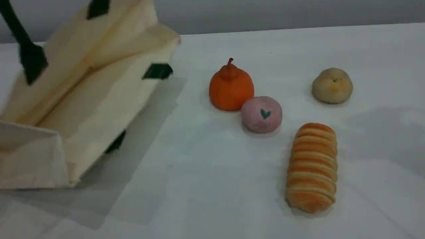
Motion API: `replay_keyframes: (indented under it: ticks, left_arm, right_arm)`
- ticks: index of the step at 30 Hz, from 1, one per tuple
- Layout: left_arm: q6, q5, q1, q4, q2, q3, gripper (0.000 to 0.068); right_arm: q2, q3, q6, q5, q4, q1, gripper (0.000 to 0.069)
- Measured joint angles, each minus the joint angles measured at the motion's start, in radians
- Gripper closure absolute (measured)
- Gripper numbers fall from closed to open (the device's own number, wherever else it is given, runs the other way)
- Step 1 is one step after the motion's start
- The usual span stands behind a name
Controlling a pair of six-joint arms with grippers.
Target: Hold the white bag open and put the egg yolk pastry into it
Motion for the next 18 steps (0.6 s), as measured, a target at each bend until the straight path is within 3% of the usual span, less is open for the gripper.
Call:
replay_keyframes:
  ticks: [6, 10, 18]
  left_arm:
    - [0.021, 0.0, 0.0, -0.078, -0.038, 0.0, 0.058]
    - [0.063, -0.002, 0.0, -0.171, -0.039, 0.0, 0.058]
    - [0.063, -0.004, 0.0, -0.181, -0.039, 0.0, 0.058]
  right_arm:
    - [0.038, 0.0, -0.042, -0.016, 0.0, 0.055, 0.0211]
    - [0.068, -0.001, -0.051, -0.052, 0.0, 0.079, 0.0211]
    - [0.212, -0.001, -0.047, -0.193, 0.088, 0.078, 0.0211]
